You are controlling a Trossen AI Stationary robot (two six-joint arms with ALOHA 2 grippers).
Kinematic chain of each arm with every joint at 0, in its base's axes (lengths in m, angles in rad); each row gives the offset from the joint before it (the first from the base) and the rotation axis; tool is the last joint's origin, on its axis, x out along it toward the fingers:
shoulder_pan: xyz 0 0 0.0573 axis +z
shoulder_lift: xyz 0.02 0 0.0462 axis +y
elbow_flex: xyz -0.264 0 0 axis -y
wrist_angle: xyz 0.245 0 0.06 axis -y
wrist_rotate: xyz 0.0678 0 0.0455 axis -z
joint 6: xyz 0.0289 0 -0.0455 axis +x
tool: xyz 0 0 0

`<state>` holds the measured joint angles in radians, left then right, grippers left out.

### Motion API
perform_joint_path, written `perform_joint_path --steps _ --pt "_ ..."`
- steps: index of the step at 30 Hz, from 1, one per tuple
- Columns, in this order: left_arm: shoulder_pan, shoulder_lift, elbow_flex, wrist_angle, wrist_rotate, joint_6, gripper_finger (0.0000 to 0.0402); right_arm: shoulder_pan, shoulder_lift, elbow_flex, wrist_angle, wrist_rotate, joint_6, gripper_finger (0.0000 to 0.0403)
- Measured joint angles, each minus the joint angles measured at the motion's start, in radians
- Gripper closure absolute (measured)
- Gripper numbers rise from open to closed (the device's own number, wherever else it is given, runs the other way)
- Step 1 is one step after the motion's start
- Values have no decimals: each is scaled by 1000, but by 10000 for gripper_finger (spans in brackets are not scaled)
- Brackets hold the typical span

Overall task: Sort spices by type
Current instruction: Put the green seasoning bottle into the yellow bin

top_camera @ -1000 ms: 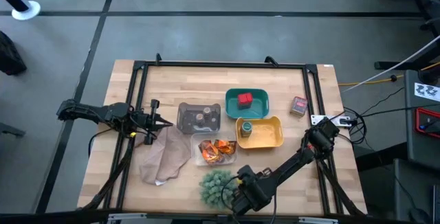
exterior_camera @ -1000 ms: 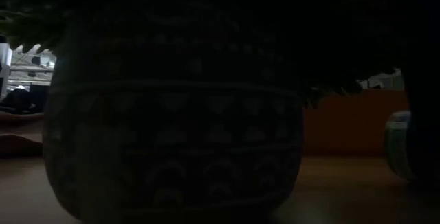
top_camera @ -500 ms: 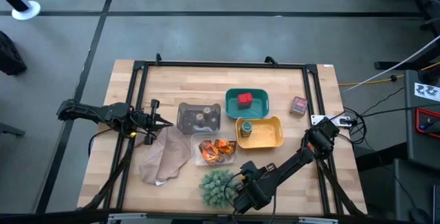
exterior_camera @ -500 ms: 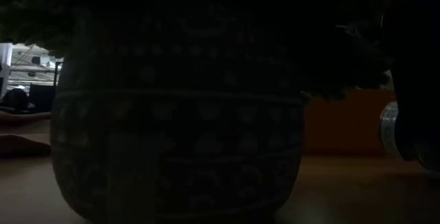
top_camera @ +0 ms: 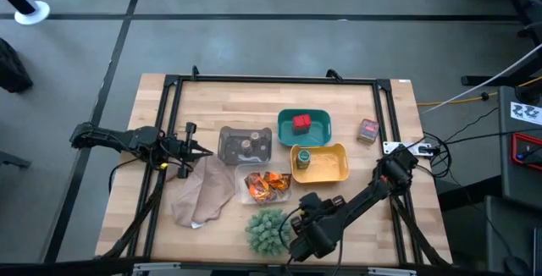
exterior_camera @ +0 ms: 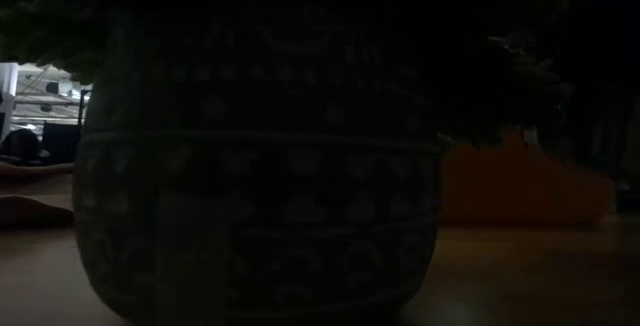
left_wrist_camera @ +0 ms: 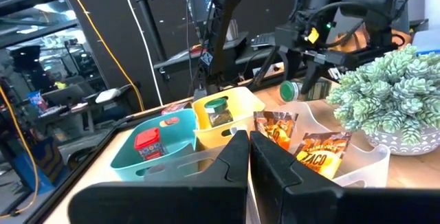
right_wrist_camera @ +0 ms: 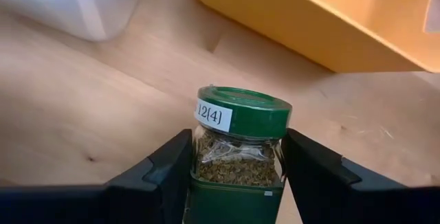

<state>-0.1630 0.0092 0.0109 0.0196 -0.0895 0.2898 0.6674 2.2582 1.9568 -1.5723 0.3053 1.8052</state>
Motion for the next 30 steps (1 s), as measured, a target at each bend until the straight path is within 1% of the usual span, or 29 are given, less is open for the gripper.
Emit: perform_joint_path --steps 5,15,20,24,27,30 --pt "0 0 0 0 0 6 402 1 -5 0 1 34 5 201" --pt "0 0 0 0 0 -1 402 0 -5 -1 1 192 -3 202" --pt "0 0 0 0 0 5 402 0 -42 -9 4 248 -7 202" --pt "0 0 0 0 0 -3 402 -1 -118 -79 2 292 -7 202" --pt "0 0 0 0 0 5 402 -8 -185 -170 2 330 -9 202" --pt "0 0 0 0 0 -3 402 -16 -263 -275 -2 399 -34 202"
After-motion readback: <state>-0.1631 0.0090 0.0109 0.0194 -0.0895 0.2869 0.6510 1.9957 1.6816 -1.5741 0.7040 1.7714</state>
